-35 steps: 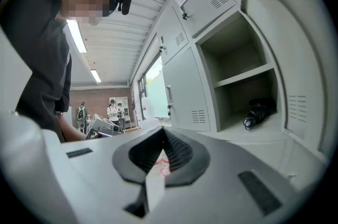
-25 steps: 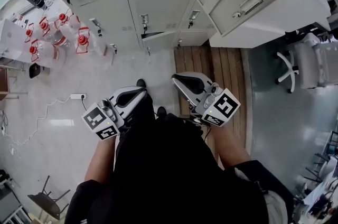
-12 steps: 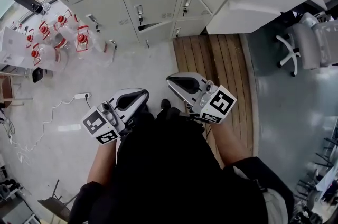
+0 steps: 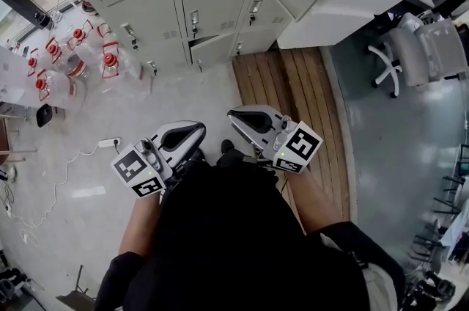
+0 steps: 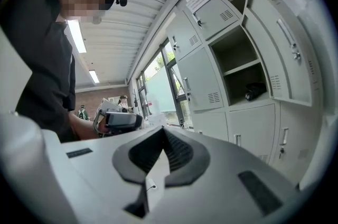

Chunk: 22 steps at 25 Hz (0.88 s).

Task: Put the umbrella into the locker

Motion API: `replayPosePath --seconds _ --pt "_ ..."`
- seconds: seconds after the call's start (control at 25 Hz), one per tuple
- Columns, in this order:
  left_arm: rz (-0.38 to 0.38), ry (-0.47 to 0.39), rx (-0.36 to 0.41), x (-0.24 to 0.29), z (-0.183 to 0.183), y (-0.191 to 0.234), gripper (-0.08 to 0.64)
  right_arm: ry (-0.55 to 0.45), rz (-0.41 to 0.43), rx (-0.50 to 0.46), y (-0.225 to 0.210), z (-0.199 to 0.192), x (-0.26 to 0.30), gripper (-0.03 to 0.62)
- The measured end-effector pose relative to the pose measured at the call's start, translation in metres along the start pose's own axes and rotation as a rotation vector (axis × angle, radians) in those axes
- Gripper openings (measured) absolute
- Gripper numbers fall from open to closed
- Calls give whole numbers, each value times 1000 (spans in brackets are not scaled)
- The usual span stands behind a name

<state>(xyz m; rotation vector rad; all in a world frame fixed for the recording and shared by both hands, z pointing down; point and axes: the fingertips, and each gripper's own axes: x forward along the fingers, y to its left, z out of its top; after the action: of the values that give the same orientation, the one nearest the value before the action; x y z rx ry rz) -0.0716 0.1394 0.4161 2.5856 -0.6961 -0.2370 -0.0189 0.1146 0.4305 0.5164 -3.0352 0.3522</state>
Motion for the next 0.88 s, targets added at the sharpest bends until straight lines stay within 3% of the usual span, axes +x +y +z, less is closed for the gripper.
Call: replayPosePath --seconds 0.6,0.88 --pt "-49 24 -79 -48 -14 34 17 20 -71 44 18 -32 47 11" --pt "-38 68 0 -32 -18 38 17 23 -115 36 10 -31 34 11"
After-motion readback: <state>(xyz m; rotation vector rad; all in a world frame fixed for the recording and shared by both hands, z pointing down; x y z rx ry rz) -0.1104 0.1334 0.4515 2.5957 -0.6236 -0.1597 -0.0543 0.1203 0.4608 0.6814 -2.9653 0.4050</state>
